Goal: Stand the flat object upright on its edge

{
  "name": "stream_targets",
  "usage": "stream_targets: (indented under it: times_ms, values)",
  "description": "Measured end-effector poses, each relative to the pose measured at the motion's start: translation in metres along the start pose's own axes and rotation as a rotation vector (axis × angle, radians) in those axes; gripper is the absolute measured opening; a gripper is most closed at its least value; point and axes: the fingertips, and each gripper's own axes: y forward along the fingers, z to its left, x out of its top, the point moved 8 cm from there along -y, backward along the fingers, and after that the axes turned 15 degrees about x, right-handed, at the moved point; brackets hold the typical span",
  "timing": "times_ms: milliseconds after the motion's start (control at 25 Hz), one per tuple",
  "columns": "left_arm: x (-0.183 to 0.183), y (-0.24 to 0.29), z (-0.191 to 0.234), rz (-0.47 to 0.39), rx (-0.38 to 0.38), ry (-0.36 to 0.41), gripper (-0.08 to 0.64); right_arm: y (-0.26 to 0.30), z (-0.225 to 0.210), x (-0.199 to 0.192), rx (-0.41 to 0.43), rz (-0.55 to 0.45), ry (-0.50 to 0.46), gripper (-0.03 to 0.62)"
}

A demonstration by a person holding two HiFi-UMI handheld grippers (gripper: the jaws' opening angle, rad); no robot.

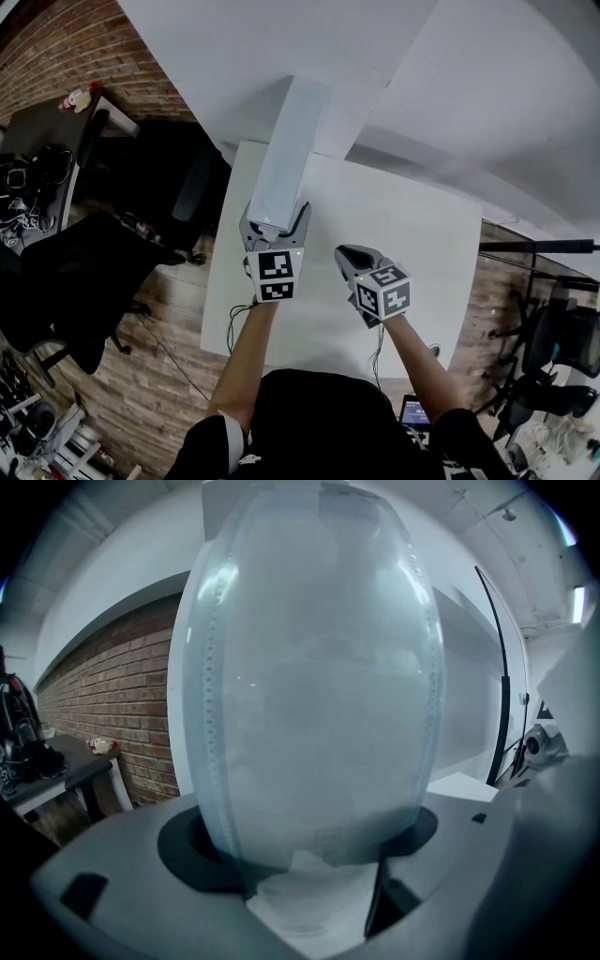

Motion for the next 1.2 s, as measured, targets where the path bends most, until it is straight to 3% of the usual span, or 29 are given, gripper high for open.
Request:
stream_targets:
  times_ms: [1200]
  values:
    - [-0.003,-0.033,0.009,-0.001,0.012,0.018,0.383,-0.008,0.018,0.001,0.005,-0.014,-0.04,0.052]
